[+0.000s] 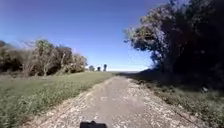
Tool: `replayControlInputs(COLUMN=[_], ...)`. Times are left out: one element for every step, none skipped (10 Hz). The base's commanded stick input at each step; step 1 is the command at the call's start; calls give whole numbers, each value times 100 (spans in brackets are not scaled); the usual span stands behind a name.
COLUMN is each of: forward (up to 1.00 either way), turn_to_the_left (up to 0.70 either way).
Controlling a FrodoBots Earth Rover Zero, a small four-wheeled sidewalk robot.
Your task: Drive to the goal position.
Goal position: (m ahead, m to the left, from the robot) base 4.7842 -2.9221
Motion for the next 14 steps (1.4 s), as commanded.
replayControlInputs(forward=[50,50,50,50,50,50,50,50,50,50,50,50,50,50], turn_to_the_left=[0,0,0,0,0,0,0,0,0,0,0,0,0,0])
